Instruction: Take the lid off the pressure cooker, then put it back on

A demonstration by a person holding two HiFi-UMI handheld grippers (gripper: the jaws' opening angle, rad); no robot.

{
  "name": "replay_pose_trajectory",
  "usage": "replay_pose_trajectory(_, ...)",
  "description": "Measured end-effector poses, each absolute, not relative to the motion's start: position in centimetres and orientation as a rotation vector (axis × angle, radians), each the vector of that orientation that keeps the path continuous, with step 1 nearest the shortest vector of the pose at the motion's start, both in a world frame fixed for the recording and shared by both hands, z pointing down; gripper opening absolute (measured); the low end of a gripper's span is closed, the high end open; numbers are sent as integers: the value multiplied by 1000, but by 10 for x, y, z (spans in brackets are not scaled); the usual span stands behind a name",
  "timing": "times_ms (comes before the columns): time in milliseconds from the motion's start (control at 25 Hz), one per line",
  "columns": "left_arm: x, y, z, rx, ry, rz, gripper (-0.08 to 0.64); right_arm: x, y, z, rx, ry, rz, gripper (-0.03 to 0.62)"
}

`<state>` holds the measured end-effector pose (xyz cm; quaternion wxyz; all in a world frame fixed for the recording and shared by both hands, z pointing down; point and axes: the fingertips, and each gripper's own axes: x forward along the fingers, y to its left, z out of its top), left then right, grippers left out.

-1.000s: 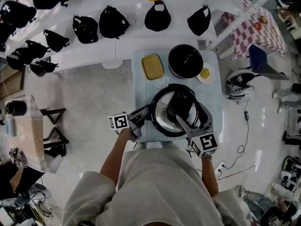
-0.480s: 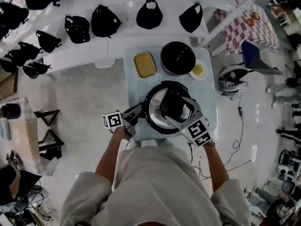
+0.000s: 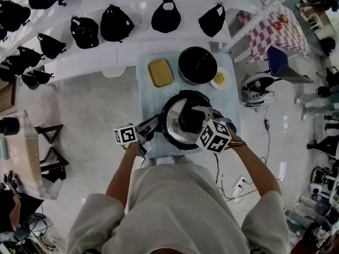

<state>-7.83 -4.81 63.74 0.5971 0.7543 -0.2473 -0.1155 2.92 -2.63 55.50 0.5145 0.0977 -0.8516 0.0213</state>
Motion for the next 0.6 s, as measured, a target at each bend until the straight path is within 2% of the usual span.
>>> replay_pose_trajectory(400,-79,-49,639,1759,-568,-271,100,32,-31,564,199,-1979,197,354)
replay_pose_trajectory(600,-77,-49,637,1765,-563,-271,100,31,-27,569,199,-1955,253,307)
